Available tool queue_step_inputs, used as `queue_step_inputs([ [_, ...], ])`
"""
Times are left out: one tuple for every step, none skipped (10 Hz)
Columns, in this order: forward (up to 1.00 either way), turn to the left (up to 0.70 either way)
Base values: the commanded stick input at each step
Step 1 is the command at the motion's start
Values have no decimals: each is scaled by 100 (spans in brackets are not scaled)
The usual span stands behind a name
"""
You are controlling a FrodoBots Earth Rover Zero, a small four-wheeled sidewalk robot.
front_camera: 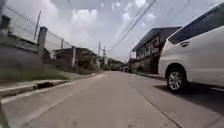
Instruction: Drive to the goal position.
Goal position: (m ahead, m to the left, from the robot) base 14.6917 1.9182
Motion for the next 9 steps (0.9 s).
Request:
queue_step_inputs([
  [100,-32],
  [100,-31],
  [100,-4],
  [100,0],
  [100,-25],
  [100,-25],
  [100,-5],
  [100,0],
  [100,0],
])
